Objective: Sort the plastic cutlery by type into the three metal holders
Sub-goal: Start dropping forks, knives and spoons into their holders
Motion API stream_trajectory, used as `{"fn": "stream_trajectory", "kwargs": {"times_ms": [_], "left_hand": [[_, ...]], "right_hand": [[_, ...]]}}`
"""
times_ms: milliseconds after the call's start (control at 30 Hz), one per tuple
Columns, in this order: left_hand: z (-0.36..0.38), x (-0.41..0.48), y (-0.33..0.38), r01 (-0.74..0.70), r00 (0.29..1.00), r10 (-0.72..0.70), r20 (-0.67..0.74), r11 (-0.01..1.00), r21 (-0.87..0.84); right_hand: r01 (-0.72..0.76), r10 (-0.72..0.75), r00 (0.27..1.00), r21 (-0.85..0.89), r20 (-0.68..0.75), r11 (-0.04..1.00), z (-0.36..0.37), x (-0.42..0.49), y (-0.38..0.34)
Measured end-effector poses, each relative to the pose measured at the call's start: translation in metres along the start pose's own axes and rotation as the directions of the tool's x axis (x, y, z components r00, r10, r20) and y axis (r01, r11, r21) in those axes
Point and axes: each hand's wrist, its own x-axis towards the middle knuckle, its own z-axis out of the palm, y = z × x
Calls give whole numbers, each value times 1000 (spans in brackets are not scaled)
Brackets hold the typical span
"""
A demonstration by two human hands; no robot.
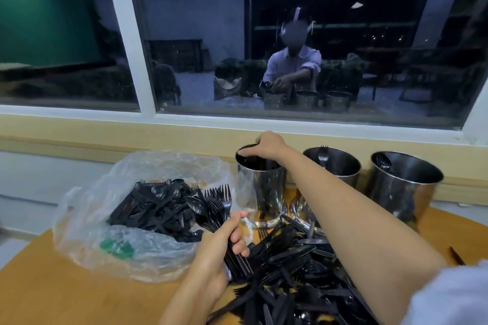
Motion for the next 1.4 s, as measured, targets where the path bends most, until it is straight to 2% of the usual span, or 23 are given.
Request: {"fn": "stream_trajectory", "kwargs": {"times_ms": [67,167,267,333,433,500,600,667,733,867,1000,1100,1200,1233,1267,1333,1367,1400], "left_hand": [[5,-13,5,-3,999,4,34,1000,-14],[12,-38,9,-11,995,12,96,1000,-8],[22,-67,5,41,982,-31,185,998,-52],[29,-88,-1,79,969,-62,239,995,-66],[35,-118,-17,103,952,-96,290,995,-9],[39,-136,-25,130,935,-121,333,992,-3],[43,-156,-31,92,920,-100,378,995,41],[46,-164,-33,45,921,-67,384,997,66],[49,-171,-35,3,920,-46,388,994,110],[50,-177,-41,-58,918,-42,395,970,238],[46,-181,-42,-38,906,-85,414,959,280],[42,-181,-40,-33,907,-76,413,967,252],[39,-178,-37,-32,916,-49,397,980,194],[38,-177,-36,-29,917,-46,396,983,182],[36,-176,-36,-24,918,-48,394,984,177],[32,-174,-36,-27,921,-52,385,980,195],[31,-173,-37,-34,925,-47,377,978,204],[29,-171,-38,-41,931,-37,363,978,205]], "right_hand": [[4,-8,997,-50,-78,999,-13,-16,0],[111,-56,980,290,-193,950,-34,-69,-4],[168,-153,986,467,-70,868,-39,-148,-9],[158,-191,982,514,11,843,-34,-202,-7],[140,-195,980,566,38,812,-24,-256,7],[115,-133,991,615,-17,780,-18,-276,19],[151,-33,978,588,-206,795,-13,-297,30],[179,-15,957,554,-288,813,-10,-308,32],[212,-33,951,570,-307,794,-9,-318,30],[227,-69,965,678,-252,700,-22,-328,19],[134,-140,989,655,-44,744,-38,-323,14],[75,-92,996,676,-11,733,-40,-314,14],[52,-23,999,765,-48,642,-39,-306,13],[67,6,996,811,-87,582,-40,-304,12],[111,35,989,869,-145,483,-41,-301,10],[280,138,942,942,-307,183,-48,-299,6],[387,226,894,921,-386,42,-55,-297,5],[492,312,834,870,-455,-44,-62,-295,6]]}}
